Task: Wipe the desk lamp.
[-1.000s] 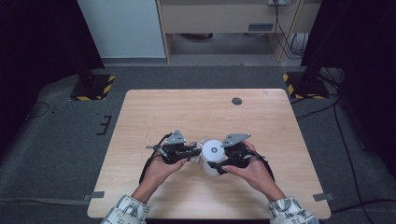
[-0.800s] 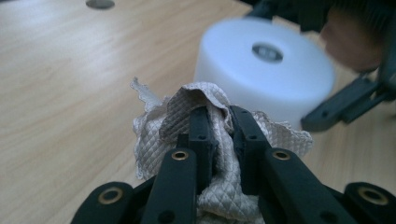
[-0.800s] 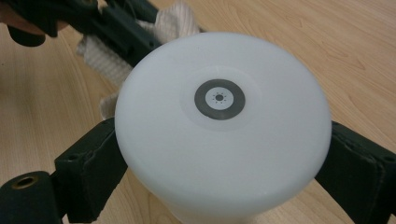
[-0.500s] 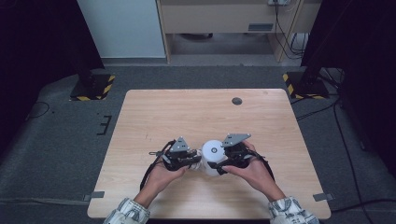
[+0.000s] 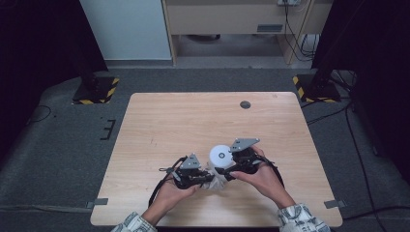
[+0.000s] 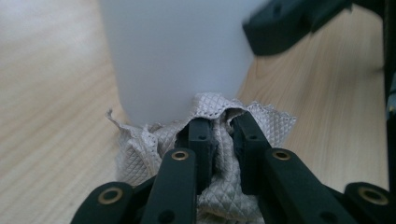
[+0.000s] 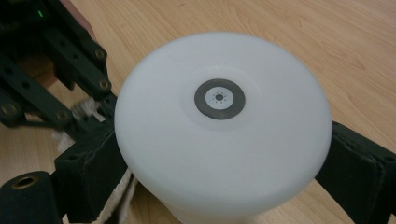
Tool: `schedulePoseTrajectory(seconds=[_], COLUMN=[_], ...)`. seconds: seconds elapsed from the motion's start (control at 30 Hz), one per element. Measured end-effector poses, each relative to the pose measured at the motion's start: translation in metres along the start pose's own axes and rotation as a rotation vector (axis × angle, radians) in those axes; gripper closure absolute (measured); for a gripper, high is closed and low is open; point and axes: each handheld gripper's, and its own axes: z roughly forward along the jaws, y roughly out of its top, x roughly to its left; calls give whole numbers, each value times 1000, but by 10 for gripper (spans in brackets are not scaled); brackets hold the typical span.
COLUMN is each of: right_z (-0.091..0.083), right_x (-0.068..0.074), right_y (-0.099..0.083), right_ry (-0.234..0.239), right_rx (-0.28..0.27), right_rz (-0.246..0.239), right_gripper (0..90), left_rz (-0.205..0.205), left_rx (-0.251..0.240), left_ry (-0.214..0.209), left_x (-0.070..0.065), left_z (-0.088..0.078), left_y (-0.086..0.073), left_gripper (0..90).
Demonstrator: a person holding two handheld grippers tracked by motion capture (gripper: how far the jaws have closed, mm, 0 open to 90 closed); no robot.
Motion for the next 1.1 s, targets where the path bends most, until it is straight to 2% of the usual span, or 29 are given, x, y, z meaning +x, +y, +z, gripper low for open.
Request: schedulePoseTrajectory(seconds=[0.07, 0.27, 0.47, 0.9, 1.1], right_z=[0, 0, 0, -5, -20], right_x=[0, 0, 0, 1, -3], right_y=[0, 0, 0, 1, 10], right_ry=[1, 2, 0, 11, 46], right_rx=[0, 1, 1, -15, -96], right_rz=[0, 1, 0, 18, 49], right_gripper=[92, 92, 92, 65, 69], left_rz=[5, 7, 27, 27, 35], left_rx=[-3, -89, -26, -47, -50], left_ry=[-1, -41, -34, -39, -38], left_x=[-2, -11, -14, -15, -16], left_z=[1, -8, 4, -1, -1], left_y=[1, 10, 6, 8, 9], left_gripper=[795, 796, 796, 795, 795])
